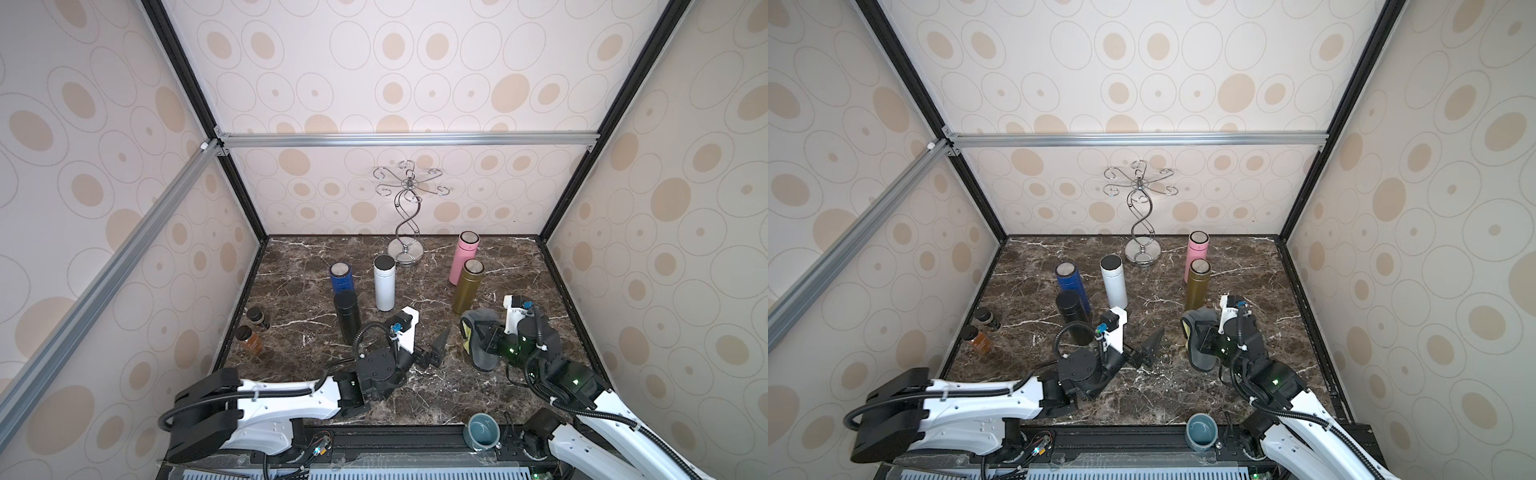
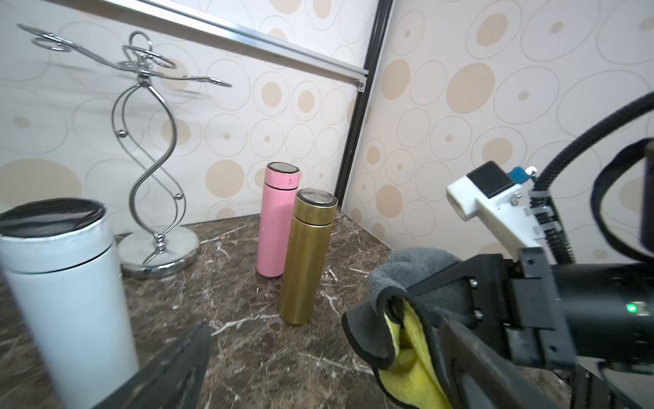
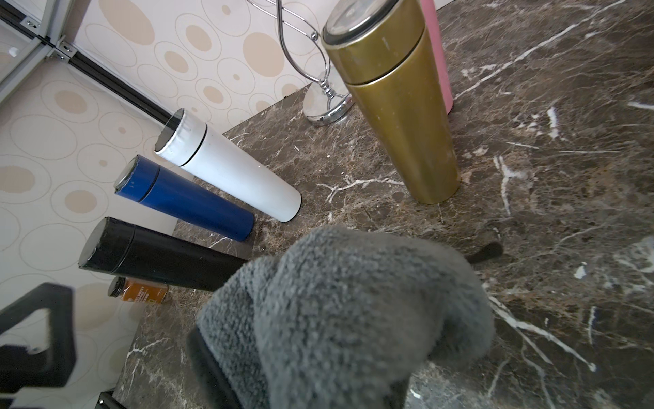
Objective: Wipe the surface of the thermos
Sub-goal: Pick up the thermos from the center of the board.
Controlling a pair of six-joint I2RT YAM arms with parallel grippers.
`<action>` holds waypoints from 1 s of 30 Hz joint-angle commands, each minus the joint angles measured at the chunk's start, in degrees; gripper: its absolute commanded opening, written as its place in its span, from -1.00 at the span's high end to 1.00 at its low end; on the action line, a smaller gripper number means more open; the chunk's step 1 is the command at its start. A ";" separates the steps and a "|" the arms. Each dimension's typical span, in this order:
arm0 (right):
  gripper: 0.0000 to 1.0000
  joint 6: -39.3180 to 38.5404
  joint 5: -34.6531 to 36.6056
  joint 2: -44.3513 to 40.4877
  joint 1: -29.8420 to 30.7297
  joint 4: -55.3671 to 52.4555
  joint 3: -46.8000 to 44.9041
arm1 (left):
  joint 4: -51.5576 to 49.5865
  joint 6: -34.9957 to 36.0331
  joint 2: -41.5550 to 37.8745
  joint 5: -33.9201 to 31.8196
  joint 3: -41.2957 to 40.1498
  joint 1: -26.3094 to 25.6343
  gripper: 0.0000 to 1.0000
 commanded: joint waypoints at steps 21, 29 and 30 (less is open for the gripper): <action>1.00 0.35 -8.41 21.09 -0.37 11.88 4.37 | -30.00 0.11 -54.41 -33.81 -17.35 -3.84 -1.00; 1.00 -0.35 -8.49 24.01 -0.39 14.07 5.37 | -29.54 2.41 -33.61 -29.60 -13.63 2.30 -1.00; 1.00 -0.32 -8.73 24.22 -0.36 14.29 5.40 | -32.59 -0.52 -31.69 -26.28 -12.38 5.43 -1.00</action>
